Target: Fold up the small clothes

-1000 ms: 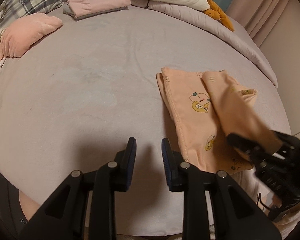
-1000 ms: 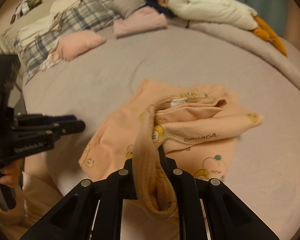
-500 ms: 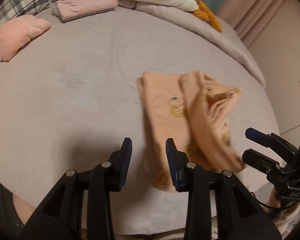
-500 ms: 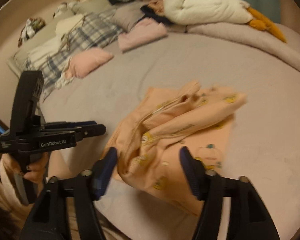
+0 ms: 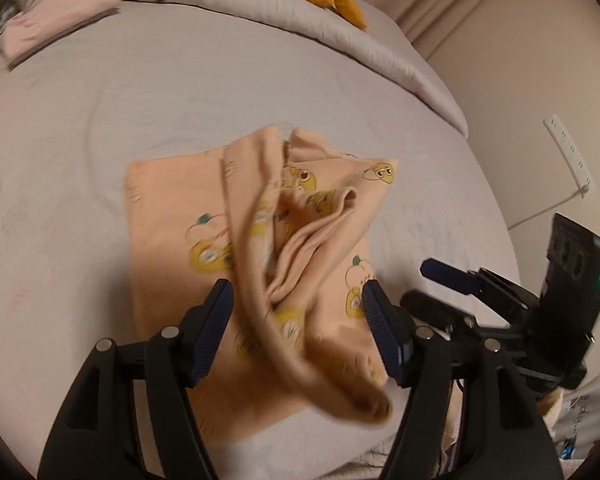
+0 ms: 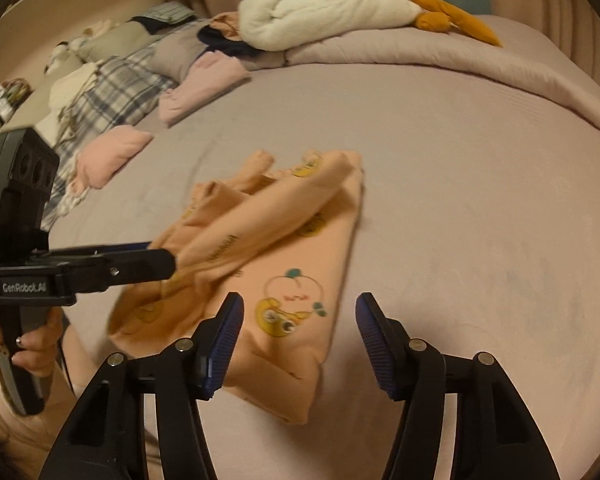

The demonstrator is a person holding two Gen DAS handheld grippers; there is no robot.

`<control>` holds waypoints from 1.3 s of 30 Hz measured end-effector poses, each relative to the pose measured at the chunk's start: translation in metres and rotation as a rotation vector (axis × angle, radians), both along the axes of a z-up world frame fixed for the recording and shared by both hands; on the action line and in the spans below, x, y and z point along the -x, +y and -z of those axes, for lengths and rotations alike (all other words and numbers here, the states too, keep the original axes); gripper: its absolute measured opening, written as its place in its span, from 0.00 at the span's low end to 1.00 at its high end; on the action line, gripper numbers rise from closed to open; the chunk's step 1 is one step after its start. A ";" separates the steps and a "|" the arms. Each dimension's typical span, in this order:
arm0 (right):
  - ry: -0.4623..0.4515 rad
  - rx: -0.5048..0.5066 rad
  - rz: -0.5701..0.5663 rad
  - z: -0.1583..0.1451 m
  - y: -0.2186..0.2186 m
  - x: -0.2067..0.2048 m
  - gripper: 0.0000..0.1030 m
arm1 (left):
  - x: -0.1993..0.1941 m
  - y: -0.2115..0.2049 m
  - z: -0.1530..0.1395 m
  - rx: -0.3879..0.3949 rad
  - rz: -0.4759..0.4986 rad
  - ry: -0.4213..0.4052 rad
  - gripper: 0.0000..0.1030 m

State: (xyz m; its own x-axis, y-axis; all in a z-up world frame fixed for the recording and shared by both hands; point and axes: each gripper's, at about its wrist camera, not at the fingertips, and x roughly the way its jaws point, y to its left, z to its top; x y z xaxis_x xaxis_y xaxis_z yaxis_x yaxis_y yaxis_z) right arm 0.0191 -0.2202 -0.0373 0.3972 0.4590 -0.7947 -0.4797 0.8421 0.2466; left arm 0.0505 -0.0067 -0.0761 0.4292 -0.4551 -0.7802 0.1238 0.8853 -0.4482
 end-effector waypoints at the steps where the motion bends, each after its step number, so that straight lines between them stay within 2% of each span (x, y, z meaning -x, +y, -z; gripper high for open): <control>1: 0.007 0.000 0.007 0.001 -0.002 0.000 0.59 | -0.004 -0.006 0.001 -0.024 0.010 -0.002 0.66; 4: 0.019 0.000 0.018 0.004 -0.006 0.001 0.59 | -0.020 -0.021 0.009 -0.117 0.017 -0.009 0.68; 6: 0.022 0.009 0.028 0.005 -0.008 0.002 0.59 | -0.029 -0.025 0.018 -0.153 0.011 -0.003 0.66; 8: 0.030 0.008 0.034 0.008 -0.012 0.003 0.59 | -0.034 -0.023 0.024 -0.149 0.007 -0.007 0.49; 9: 0.035 0.006 0.040 0.008 -0.013 0.003 0.59 | -0.035 -0.019 0.027 -0.130 0.003 0.000 0.30; 10: 0.037 0.006 0.044 0.009 -0.014 0.003 0.59 | -0.036 -0.014 0.029 -0.104 -0.004 0.006 0.21; 13: 0.039 0.006 0.052 0.008 -0.016 0.002 0.59 | -0.032 0.004 0.026 -0.034 -0.040 0.004 0.15; 18: 0.042 0.004 0.031 0.010 -0.011 0.005 0.59 | -0.026 0.038 0.030 0.090 -0.114 0.043 0.15; 22: 0.061 0.005 0.009 0.017 -0.005 0.008 0.59 | -0.022 0.050 0.037 0.130 -0.150 0.081 0.25; 27: 0.103 0.040 -0.027 0.033 0.009 0.010 0.59 | -0.008 0.057 0.030 0.108 -0.183 0.069 0.35; 29: 0.118 0.048 -0.039 0.036 0.012 0.011 0.59 | 0.000 0.057 0.029 0.108 -0.167 0.072 0.39; 31: 0.129 0.051 -0.048 0.039 0.013 0.014 0.59 | 0.005 0.055 0.030 0.119 -0.148 0.076 0.52; 34: 0.143 0.053 -0.050 0.041 0.015 0.016 0.59 | 0.013 0.048 0.026 0.119 -0.118 0.071 0.60; 38: 0.148 0.064 -0.049 0.043 0.017 0.018 0.59 | 0.013 0.031 0.029 0.039 -0.097 0.048 0.57; 39: 0.147 0.064 -0.048 0.042 0.017 0.018 0.59 | 0.012 0.027 0.034 -0.003 -0.099 0.049 0.50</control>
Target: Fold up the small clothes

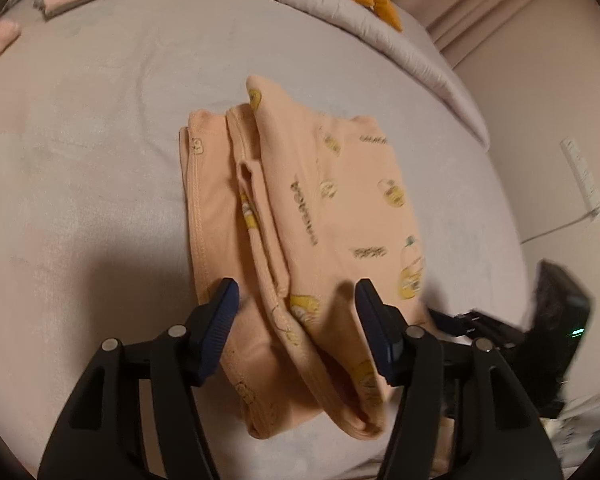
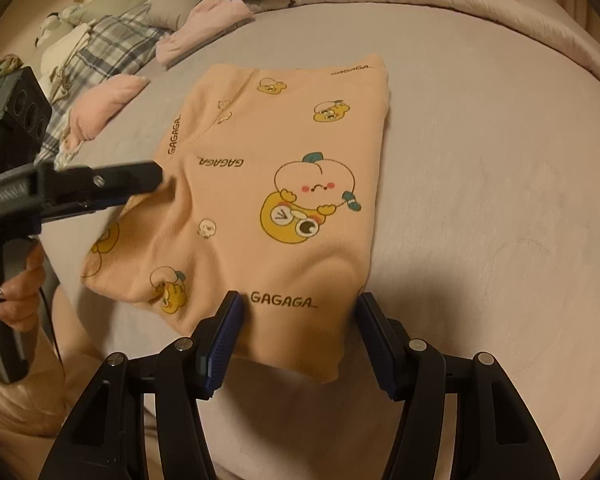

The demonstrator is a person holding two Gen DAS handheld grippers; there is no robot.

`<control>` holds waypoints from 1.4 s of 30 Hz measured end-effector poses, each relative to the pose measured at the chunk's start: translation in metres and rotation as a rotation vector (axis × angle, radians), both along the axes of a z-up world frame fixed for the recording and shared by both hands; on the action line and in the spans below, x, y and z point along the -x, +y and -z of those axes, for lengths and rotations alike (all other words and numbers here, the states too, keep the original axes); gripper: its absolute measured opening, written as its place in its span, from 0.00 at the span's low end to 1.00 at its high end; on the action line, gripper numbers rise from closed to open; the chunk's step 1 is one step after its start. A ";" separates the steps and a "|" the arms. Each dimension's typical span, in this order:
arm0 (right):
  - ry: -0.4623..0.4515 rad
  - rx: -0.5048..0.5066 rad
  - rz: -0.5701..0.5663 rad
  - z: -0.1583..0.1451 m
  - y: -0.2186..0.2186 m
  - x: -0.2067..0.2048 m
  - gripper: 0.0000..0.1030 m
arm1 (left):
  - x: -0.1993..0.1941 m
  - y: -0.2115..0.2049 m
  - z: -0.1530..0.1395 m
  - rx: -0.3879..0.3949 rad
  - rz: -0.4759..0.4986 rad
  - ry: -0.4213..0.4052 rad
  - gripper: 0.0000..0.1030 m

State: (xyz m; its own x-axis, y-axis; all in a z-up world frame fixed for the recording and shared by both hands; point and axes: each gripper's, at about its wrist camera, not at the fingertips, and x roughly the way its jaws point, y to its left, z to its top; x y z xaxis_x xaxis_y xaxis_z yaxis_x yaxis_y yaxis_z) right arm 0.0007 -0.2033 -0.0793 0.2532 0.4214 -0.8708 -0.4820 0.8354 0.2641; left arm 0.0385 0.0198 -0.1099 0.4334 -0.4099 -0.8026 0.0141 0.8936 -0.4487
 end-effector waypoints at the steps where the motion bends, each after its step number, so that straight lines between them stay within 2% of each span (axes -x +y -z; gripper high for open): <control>1: 0.000 0.000 0.000 0.000 0.000 0.000 0.59 | 0.001 -0.003 0.003 -0.040 -0.004 0.000 0.37; 2: 0.002 0.000 0.001 0.000 0.000 0.000 0.59 | 0.002 -0.005 0.005 -0.075 -0.005 -0.004 0.35; 6: 0.012 0.002 -0.004 -0.002 0.001 0.000 0.59 | 0.010 -0.005 0.004 -0.098 -0.002 -0.024 0.28; 9: 0.008 -0.001 -0.007 -0.003 -0.004 0.002 0.60 | 0.016 0.004 0.002 -0.085 -0.009 -0.020 0.29; 11: 0.001 0.002 0.001 -0.005 -0.007 -0.001 0.65 | 0.017 0.011 -0.001 -0.058 -0.020 -0.011 0.33; 12: -0.009 0.001 0.013 -0.007 -0.008 -0.004 0.66 | 0.021 0.017 -0.004 -0.049 -0.028 -0.016 0.36; 14: -0.020 -0.005 0.037 -0.009 -0.012 -0.011 0.67 | 0.022 0.022 -0.011 -0.073 -0.060 -0.056 0.60; 15: -0.019 -0.012 0.050 -0.010 -0.014 -0.015 0.67 | 0.026 0.024 -0.013 -0.087 -0.070 -0.076 0.75; 17: -0.014 -0.035 0.069 -0.010 -0.015 -0.026 0.67 | 0.023 0.023 -0.013 -0.114 -0.072 -0.099 0.77; 20: 0.006 -0.060 0.084 -0.004 -0.009 -0.036 0.67 | 0.012 0.019 0.002 -0.077 -0.043 -0.050 0.79; 23: 0.037 -0.084 0.074 0.007 0.001 -0.047 0.67 | 0.003 0.017 0.020 -0.013 -0.026 0.012 0.77; 25: 0.056 -0.103 0.066 0.013 0.007 -0.052 0.67 | 0.000 0.015 0.027 0.033 -0.015 0.010 0.75; 26: 0.064 -0.124 0.062 0.015 0.009 -0.054 0.67 | -0.001 0.013 0.027 0.034 -0.011 0.000 0.71; 27: 0.066 -0.142 0.061 0.015 0.009 -0.055 0.67 | -0.003 0.010 0.026 0.047 0.004 -0.009 0.60; 29: 0.074 -0.180 0.070 0.016 0.009 -0.059 0.67 | -0.011 0.007 0.028 0.069 0.002 0.005 0.55; 30: 0.083 -0.196 0.084 0.018 0.009 -0.062 0.65 | -0.015 0.005 0.027 0.070 0.004 0.009 0.48; 31: 0.086 -0.209 0.094 0.018 0.008 -0.063 0.56 | -0.016 0.004 0.025 0.072 0.008 0.008 0.41; 32: 0.085 -0.215 0.097 0.019 0.010 -0.064 0.52 | -0.017 0.001 0.023 0.074 0.010 0.006 0.39; 34: 0.079 -0.220 0.103 0.015 0.011 -0.063 0.33 | -0.019 -0.007 0.012 0.046 0.018 -0.019 0.36; 36: 0.043 -0.210 0.107 0.004 0.010 -0.060 0.27 | -0.020 -0.017 -0.003 0.012 0.035 -0.071 0.35; 42: -0.098 -0.204 0.125 -0.037 -0.007 -0.065 0.26 | -0.035 -0.038 -0.039 -0.003 0.065 -0.201 0.36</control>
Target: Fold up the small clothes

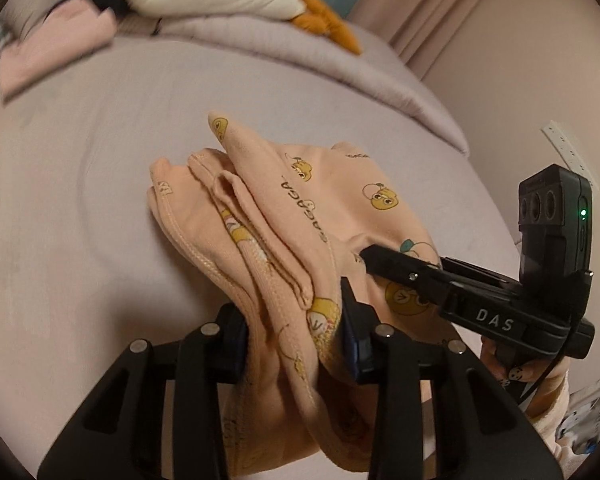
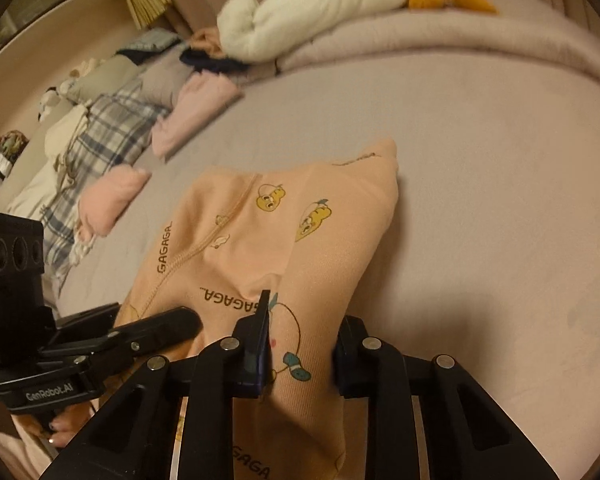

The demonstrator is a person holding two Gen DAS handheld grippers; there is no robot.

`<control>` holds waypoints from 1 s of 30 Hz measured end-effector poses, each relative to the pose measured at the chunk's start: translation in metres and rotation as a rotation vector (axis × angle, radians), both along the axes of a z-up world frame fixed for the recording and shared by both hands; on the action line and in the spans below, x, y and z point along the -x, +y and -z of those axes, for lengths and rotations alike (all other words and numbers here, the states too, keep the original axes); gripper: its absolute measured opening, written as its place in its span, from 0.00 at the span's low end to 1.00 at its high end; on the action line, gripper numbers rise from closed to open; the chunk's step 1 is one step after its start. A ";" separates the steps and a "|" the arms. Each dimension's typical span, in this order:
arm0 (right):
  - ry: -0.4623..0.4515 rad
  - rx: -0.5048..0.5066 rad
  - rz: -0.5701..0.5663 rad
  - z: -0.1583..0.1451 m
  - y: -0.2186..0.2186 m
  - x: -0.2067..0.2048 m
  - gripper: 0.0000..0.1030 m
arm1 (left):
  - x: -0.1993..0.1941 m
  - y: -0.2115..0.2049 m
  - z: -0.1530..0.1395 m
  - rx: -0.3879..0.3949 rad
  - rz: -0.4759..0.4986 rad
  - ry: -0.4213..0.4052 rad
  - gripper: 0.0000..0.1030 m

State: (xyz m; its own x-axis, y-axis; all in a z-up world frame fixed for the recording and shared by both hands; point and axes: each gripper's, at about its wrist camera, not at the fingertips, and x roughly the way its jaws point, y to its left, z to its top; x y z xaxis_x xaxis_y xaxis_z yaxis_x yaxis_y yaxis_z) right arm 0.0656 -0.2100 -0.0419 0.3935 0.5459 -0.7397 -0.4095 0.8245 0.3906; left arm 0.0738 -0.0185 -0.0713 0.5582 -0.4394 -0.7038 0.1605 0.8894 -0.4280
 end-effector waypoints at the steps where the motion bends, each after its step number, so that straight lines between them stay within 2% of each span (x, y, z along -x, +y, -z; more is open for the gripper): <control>1: -0.011 -0.003 0.006 -0.002 -0.002 -0.004 0.26 | -0.005 -0.003 -0.002 0.009 0.003 -0.008 0.36; 6: -0.044 0.009 0.052 -0.007 -0.023 -0.024 0.26 | -0.026 -0.010 0.003 0.004 0.007 0.000 0.41; 12: 0.000 0.084 0.115 0.012 -0.029 -0.035 0.26 | -0.038 -0.012 0.019 -0.046 -0.002 0.062 0.46; 14: 0.024 0.110 0.123 0.017 -0.030 -0.035 0.32 | -0.036 -0.010 0.019 -0.056 -0.010 0.064 0.54; 16: 0.025 0.132 0.137 0.017 -0.032 -0.032 0.48 | -0.035 -0.011 0.015 -0.066 -0.018 0.051 0.71; 18: -0.002 0.154 0.157 0.011 -0.034 -0.027 0.57 | -0.027 -0.009 0.005 -0.085 -0.031 0.023 0.82; 19: -0.020 0.155 0.165 0.005 -0.034 -0.024 0.58 | -0.023 -0.008 -0.002 -0.095 -0.036 0.006 0.86; 21: -0.055 0.146 0.174 -0.009 -0.038 -0.015 0.61 | -0.016 -0.006 -0.014 -0.116 -0.047 -0.025 0.91; 22: -0.066 0.143 0.178 -0.013 -0.040 -0.013 0.69 | -0.011 -0.005 -0.019 -0.127 -0.054 -0.040 0.94; 24: -0.102 0.146 0.199 -0.028 -0.043 -0.003 0.77 | -0.003 -0.004 -0.035 -0.150 -0.069 -0.085 0.96; 30: -0.199 0.135 0.232 -0.060 -0.048 0.022 0.78 | 0.026 -0.001 -0.063 -0.173 -0.097 -0.169 0.99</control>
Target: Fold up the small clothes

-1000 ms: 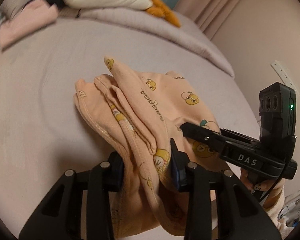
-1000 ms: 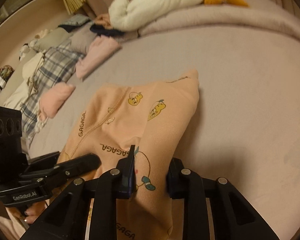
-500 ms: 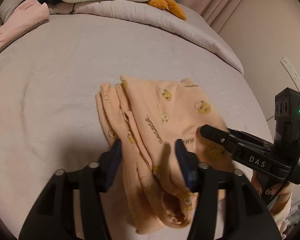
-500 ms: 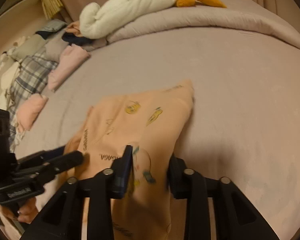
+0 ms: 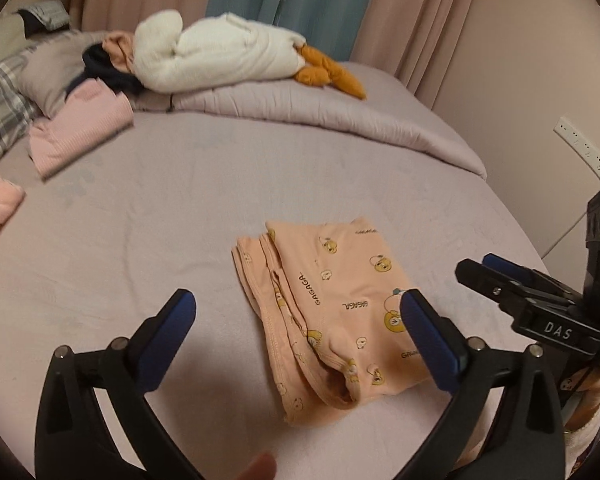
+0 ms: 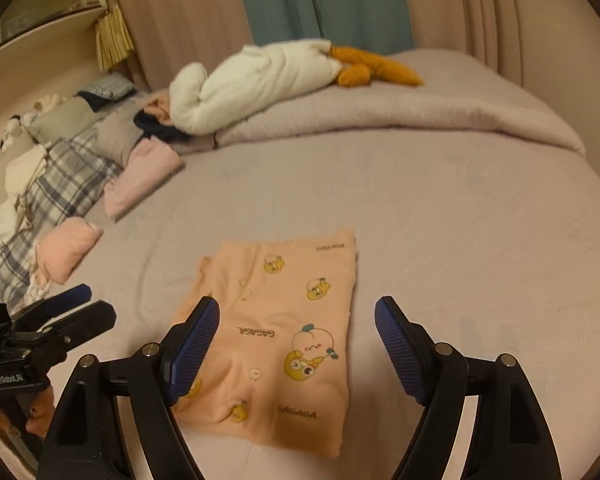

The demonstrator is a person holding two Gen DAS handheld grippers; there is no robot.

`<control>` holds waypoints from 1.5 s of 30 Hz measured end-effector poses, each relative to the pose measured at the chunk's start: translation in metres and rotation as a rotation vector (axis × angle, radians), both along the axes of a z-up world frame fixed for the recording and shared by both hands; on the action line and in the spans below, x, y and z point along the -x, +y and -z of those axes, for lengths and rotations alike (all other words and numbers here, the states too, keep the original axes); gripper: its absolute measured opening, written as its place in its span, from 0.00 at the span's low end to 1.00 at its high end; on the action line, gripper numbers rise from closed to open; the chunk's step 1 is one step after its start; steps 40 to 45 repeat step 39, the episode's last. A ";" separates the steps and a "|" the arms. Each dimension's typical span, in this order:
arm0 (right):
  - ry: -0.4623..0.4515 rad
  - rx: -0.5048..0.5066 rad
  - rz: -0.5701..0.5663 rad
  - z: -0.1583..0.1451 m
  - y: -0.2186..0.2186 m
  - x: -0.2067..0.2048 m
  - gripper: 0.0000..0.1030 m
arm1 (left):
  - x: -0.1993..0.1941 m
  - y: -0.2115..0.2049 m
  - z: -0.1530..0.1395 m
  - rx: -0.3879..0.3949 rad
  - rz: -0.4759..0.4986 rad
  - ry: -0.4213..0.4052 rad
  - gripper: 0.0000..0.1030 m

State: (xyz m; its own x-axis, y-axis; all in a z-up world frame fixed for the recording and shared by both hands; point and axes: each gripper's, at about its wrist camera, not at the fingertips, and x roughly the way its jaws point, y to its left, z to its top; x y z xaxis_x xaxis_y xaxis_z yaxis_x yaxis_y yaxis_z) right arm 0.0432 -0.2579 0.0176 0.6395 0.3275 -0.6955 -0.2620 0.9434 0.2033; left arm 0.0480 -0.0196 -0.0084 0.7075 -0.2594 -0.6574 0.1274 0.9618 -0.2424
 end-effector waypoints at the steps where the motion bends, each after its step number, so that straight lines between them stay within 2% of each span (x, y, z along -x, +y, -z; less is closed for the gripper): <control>1: -0.015 0.005 0.004 -0.003 -0.001 0.003 0.78 | 0.005 0.000 -0.003 -0.010 -0.006 -0.011 0.99; 7: -0.067 0.021 0.033 -0.016 0.002 0.020 0.79 | 0.020 0.004 -0.006 0.001 -0.023 -0.013 0.99; 17: -0.064 0.068 0.023 -0.013 0.008 0.038 0.79 | 0.027 0.010 0.005 0.025 -0.035 0.039 0.99; 45: -0.064 0.100 0.010 -0.012 0.012 0.049 0.79 | 0.045 0.001 0.001 -0.011 -0.033 0.021 0.99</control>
